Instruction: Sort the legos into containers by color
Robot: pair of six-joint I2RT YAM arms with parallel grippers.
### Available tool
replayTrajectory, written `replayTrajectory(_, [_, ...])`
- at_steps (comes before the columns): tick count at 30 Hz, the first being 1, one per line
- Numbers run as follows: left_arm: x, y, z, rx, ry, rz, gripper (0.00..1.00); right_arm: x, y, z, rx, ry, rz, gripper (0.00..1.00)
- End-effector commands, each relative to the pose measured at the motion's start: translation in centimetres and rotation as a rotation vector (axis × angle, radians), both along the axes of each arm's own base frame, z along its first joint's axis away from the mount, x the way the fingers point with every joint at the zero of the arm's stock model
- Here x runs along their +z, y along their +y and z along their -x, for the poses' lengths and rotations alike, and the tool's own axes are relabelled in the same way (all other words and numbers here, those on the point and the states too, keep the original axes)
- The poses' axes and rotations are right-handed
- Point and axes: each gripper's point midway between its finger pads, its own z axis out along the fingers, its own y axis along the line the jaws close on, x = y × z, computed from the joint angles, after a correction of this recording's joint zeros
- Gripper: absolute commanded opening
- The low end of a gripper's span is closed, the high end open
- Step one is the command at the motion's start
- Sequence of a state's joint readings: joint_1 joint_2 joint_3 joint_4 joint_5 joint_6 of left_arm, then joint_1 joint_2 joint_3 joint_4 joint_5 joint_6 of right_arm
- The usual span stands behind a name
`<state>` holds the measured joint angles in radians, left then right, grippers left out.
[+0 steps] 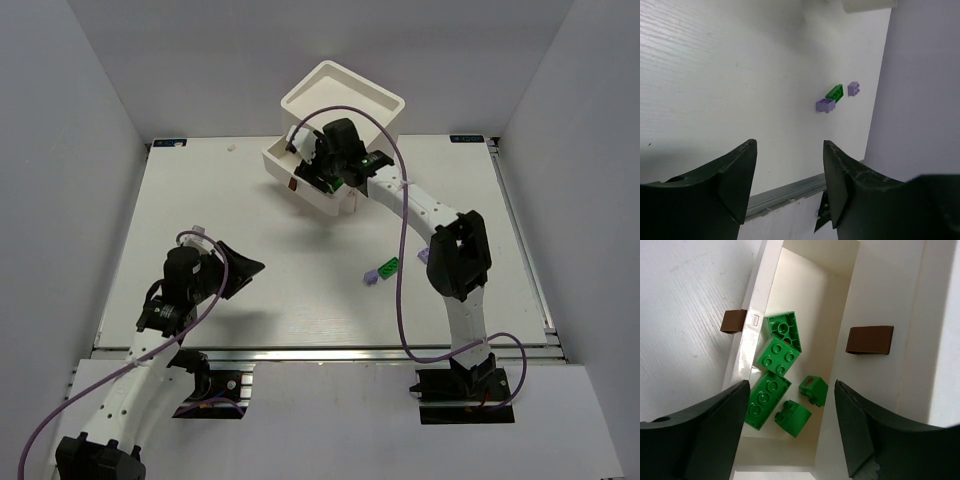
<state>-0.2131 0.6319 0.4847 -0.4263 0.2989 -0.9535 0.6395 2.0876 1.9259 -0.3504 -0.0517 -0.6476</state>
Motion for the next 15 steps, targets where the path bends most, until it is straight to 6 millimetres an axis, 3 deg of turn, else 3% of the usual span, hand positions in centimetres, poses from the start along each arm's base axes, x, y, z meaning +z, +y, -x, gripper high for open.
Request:
replayTrajectory(1, [2.0, -1.8, -0.5, -0.093, -0.068, 0.055, 0.64, 5.3, -0.6, -0.2, -0.024, -0.042, -0.095, 0.71])
replayTrajectory(3, [2.2, -2.4, -0.9, -0.127, -0.067, 0.07, 0.46, 6.2, -0.5, 0.7, -0.007, 0.008, -0.147, 0.66])
replayTrajectory(5, [3.0, -3.2, -1.3, -0.174, -0.087, 0.09, 0.33, 8.4, -1.2, 2.1, 0.033, 0.037, -0.21, 0.56])
replayTrajectory(6, [3.0, -3.8, -1.6, -0.204, -0.08, 0.092, 0.24, 8.6, -0.5, 4.0, 0.115, 0.1, -0.252, 0.51])
replayTrajectory(7, [3.3, -4.0, -1.8, -0.22, -0.085, 0.097, 0.2, 10.4, -0.8, 5.5, 0.16, 0.104, -0.287, 0.41])
replayTrajectory(8, [3.7, -4.3, -2.2, -0.235, -0.108, 0.1, 0.18, 10.9, -1.3, 6.4, 0.196, 0.129, -0.31, 0.38])
replayTrajectory(9, [4.3, -5.0, -2.2, -0.277, -0.127, 0.104, 0.16, 10.2, -0.9, 9.1, 0.299, 0.216, -0.336, 0.36])
replayTrajectory(10, [3.8, -5.7, -2.4, -0.306, -0.107, 0.103, 0.15, 11.6, -2.0, 10.4, 0.339, 0.213, -0.36, 0.3])
replayTrajectory(11, [4.2, -6.1, -2.7, -0.326, -0.125, 0.102, 0.16, 11.8, -2.5, 11.7, 0.388, 0.23, -0.372, 0.29])
replayTrajectory(12, [4.9, -6.6, -3.0, -0.357, -0.147, 0.095, 0.16, 10.1, -3.1, 14.3, 0.47, 0.324, -0.378, 0.28])
replayTrajectory(14, [4.3, -8.1, -3.4, -0.417, -0.139, 0.072, 0.19, 10.7, -4.7, 16.9, 0.598, 0.281, -0.381, 0.3])
replayTrajectory(15, [5.4, -8.8, -3.9, -0.438, -0.162, 0.068, 0.25, 8.6, -6.0, 18.3, 0.598, 0.357, -0.368, 0.35])
